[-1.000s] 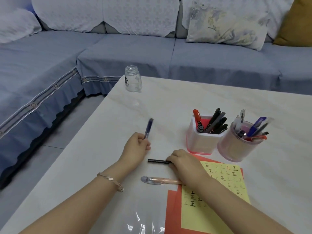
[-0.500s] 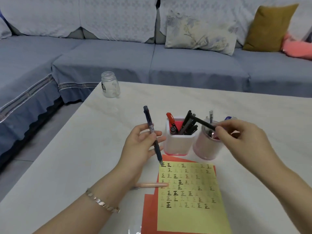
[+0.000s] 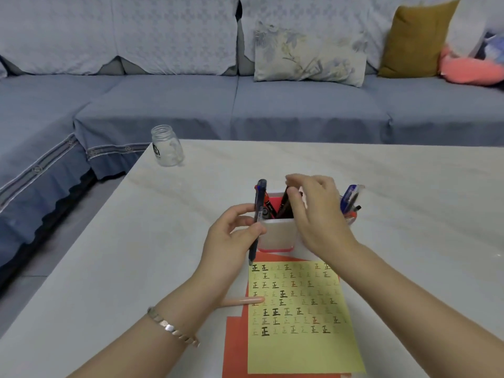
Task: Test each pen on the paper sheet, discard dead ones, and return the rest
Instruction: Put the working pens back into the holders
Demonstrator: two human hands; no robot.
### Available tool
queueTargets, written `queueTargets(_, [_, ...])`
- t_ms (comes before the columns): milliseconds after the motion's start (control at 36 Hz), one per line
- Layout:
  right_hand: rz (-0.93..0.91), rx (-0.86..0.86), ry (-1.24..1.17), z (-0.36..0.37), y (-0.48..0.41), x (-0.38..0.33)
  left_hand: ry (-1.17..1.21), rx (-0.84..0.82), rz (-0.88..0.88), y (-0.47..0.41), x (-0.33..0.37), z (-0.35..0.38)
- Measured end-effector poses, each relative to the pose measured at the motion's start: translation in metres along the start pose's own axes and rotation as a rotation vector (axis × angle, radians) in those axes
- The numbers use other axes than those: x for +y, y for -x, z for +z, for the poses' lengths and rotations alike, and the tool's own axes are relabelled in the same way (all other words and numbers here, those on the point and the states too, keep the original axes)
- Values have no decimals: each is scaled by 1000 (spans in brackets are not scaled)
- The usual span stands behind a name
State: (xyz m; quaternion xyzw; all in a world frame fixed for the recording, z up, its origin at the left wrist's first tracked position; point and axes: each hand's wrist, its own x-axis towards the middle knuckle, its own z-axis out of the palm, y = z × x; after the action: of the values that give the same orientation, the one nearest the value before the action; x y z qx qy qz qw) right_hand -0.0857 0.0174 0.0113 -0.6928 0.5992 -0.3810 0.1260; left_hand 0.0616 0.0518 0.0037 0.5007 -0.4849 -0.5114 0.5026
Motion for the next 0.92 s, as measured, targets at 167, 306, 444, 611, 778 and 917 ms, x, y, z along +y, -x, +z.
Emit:
queueTargets(167, [58, -77, -510, -28, 29, -15, -40, -141, 69, -2, 0, 20])
queueTargets(306, [150, -25, -503, -38, 38, -1, -140, -258, 99, 2, -7, 33])
queueTargets(444, [6, 360, -509, -71, 29, 4, -466, -273, -165, 5, -27, 15])
queueTargets(611, [10, 374, -147, -72, 13, 28, -1063, -315, -164, 4, -52, -25])
queueTargets(778, [134, 20, 177, -36, 12, 44, -1244, -385, -201, 6, -60, -49])
queueTargets(917, [165, -122, 484, -33, 7, 42, -1349, -420, -207, 9, -64, -65])
